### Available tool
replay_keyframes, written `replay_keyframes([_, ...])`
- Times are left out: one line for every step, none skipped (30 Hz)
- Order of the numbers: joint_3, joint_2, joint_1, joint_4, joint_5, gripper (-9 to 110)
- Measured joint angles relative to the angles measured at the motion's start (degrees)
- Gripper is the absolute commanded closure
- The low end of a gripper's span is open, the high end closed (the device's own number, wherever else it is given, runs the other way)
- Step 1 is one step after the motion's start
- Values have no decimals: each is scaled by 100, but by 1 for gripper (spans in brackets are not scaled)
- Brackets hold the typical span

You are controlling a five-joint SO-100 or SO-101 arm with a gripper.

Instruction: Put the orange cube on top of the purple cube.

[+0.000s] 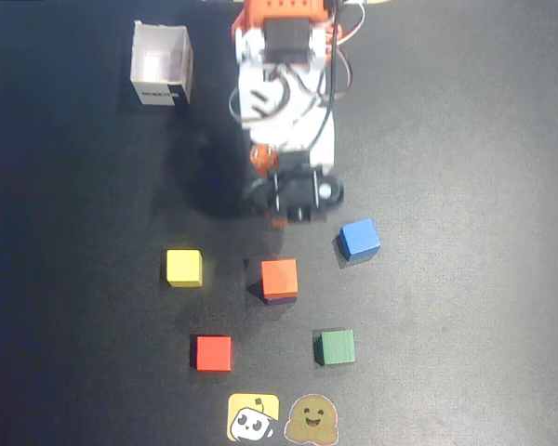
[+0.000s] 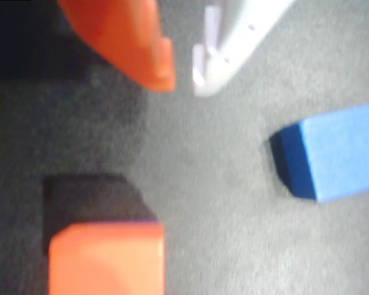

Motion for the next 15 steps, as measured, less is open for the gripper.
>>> replay_keyframes([176, 220, 0, 0, 0, 101])
replay_keyframes([360, 439, 0, 0, 0, 101])
replay_keyframes([527, 659, 0, 0, 0, 101])
replay_keyframes([686, 896, 0, 9, 0, 101])
replay_keyframes([809, 1107, 0, 26, 0, 101])
replay_keyframes([914, 1301, 0, 62, 0, 101])
replay_keyframes([1002, 1477, 0, 105, 0, 101])
replay_keyframes([1081, 1635, 0, 158, 0, 101])
replay_keyframes([1160, 1819, 0, 229, 0, 101])
replay_keyframes([1239, 2021, 0, 325, 0, 101])
replay_keyframes([1354, 2276, 0, 431, 0, 101])
replay_keyframes([1477, 2575, 0, 554, 0, 101])
replay_keyframes([1608, 2909, 0, 729, 0, 101])
replay_keyframes([1644, 3173, 0, 800, 0, 101])
replay_keyframes([1644, 3322, 0, 853, 0, 101])
